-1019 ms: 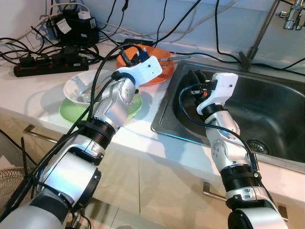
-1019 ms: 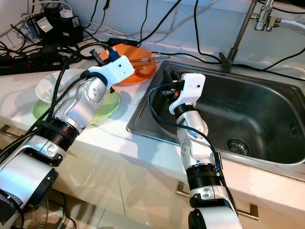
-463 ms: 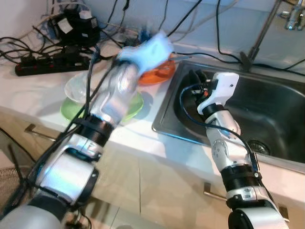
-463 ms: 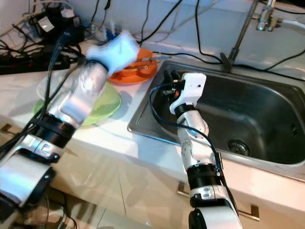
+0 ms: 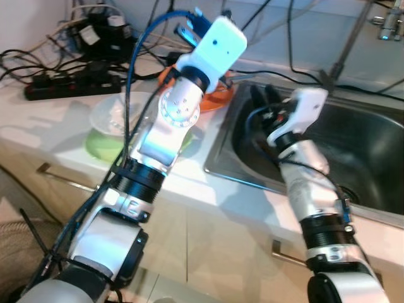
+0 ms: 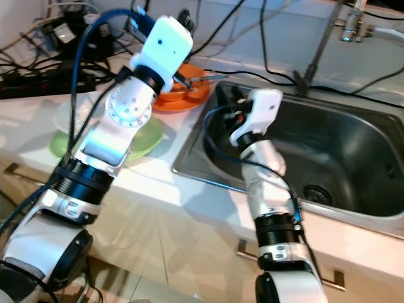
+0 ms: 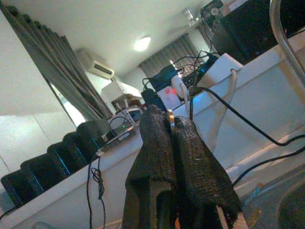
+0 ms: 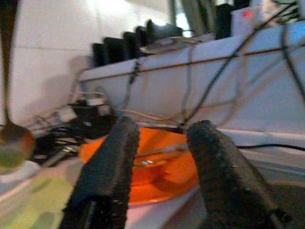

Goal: Kitchen organization

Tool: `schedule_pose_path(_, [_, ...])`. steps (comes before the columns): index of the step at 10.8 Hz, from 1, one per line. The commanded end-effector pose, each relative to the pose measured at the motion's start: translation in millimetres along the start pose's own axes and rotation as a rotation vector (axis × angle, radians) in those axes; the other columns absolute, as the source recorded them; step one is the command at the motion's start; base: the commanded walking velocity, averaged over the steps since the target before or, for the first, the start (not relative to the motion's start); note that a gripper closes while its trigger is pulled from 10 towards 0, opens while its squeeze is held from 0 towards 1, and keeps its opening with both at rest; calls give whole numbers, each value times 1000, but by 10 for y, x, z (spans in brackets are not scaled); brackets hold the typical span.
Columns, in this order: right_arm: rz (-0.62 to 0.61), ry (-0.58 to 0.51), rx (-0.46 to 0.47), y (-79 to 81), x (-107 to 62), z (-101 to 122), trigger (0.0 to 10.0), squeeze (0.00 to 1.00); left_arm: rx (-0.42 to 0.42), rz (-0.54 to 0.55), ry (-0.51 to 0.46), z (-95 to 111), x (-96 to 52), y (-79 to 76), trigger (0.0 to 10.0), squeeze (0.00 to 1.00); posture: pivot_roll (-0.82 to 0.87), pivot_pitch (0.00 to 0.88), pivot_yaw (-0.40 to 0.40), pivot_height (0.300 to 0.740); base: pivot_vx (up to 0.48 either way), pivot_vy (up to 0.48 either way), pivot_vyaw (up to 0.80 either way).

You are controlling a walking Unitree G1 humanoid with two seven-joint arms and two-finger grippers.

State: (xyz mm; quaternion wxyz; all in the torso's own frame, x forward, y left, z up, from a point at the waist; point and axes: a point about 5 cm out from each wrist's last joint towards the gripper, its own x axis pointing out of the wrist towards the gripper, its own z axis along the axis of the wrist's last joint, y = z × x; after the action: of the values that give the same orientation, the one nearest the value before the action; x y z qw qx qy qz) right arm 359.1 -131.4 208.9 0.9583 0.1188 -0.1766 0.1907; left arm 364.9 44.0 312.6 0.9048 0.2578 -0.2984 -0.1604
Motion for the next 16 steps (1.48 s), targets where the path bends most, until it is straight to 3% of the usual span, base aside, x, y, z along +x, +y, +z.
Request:
schedule_pose_path(1, [64, -18, 38, -27, -18, 99, 10000, 1000, -27, -13, -36, 59, -9, 1, 10000, 0, 170, 0, -12, 717, 0, 0, 0])
schedule_pose_path(2, [124, -23, 78, 1, -46, 130, 10000, 1000, -47, -22, -35, 54, -15, -12, 10000, 0, 168, 0, -12, 717, 0, 0, 0])
schedule_pose_path(3, [292, -2, 91, 145, -111, 136, 10000, 1000, -71, -32, -30, 43, -23, -38, 10000, 0, 165, 0, -8, 717, 0, 0, 0])
schedule_pose_path(4, [326, 12, 71, 177, -136, 117, 10000, 1000, -83, -36, -29, 41, -24, -46, 10000, 0, 165, 0, -8, 717, 0, 0, 0])
schedule_pose_path(5, [336, 25, 86, 207, -154, 84, 10000, 0, -106, -46, -31, 53, -20, -68, 10000, 0, 166, 0, -8, 717, 0, 0, 0])
schedule_pose_path(8, [372, 45, 131, 317, -171, 39, 10000, 0, -196, -132, -34, 88, -32, -232, 10000, 0, 169, 0, -13, 717, 0, 0, 0])
schedule_pose_path(16, [277, 19, 163, 282, -107, 52, 10000, 0, -339, -215, -25, 113, -77, -392, 10000, 0, 171, 0, -16, 717, 0, 0, 0])
